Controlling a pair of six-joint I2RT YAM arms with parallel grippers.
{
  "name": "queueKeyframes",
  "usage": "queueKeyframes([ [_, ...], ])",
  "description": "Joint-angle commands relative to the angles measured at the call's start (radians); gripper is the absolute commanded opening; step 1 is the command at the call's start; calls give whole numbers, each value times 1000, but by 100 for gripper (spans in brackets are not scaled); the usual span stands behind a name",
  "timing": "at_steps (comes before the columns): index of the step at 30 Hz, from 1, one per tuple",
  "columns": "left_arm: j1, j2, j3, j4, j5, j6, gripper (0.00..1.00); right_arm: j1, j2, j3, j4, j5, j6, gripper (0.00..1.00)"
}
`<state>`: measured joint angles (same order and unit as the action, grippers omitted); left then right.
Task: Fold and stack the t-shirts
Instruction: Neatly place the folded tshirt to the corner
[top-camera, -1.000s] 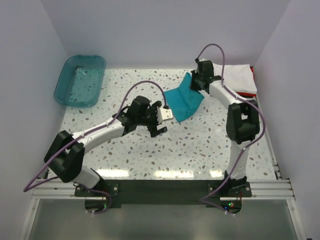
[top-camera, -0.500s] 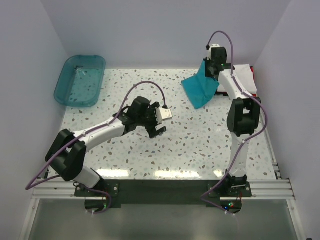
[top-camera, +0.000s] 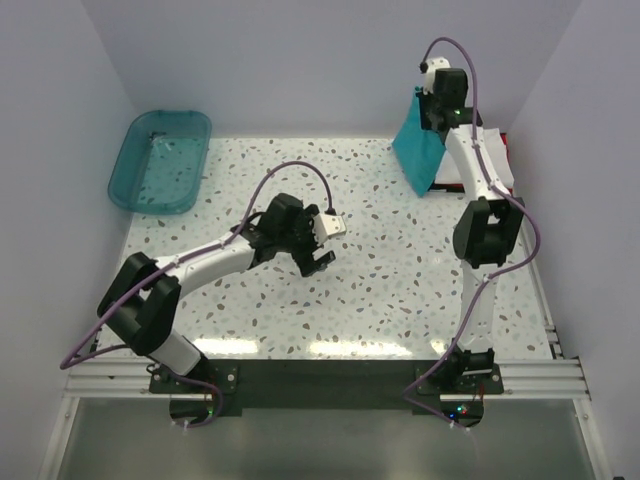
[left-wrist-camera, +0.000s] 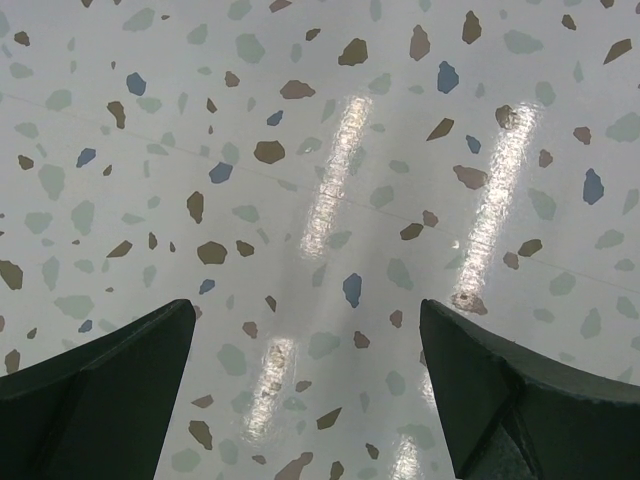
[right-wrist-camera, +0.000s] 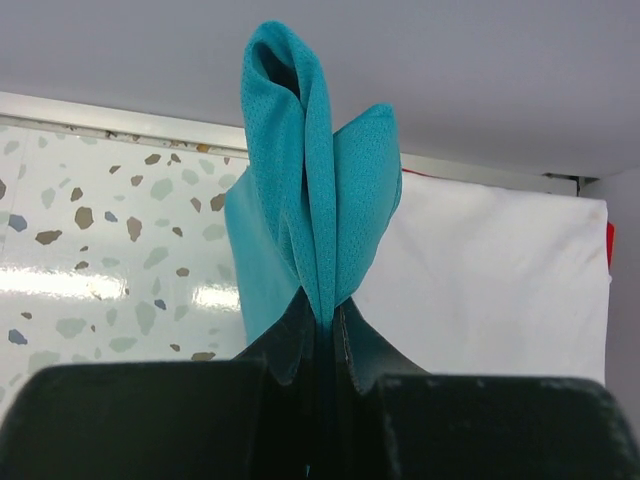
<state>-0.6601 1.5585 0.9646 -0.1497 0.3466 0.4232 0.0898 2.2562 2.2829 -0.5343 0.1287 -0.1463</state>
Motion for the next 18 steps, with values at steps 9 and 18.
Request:
queueKeyframes([
  [9,7,46,69,58,11,-67,100,-36,-99,72,-53,-20,-24,0],
  [18,5,72,97,58,29,-70,100,-62,-147,112,-92,-63,14,0],
])
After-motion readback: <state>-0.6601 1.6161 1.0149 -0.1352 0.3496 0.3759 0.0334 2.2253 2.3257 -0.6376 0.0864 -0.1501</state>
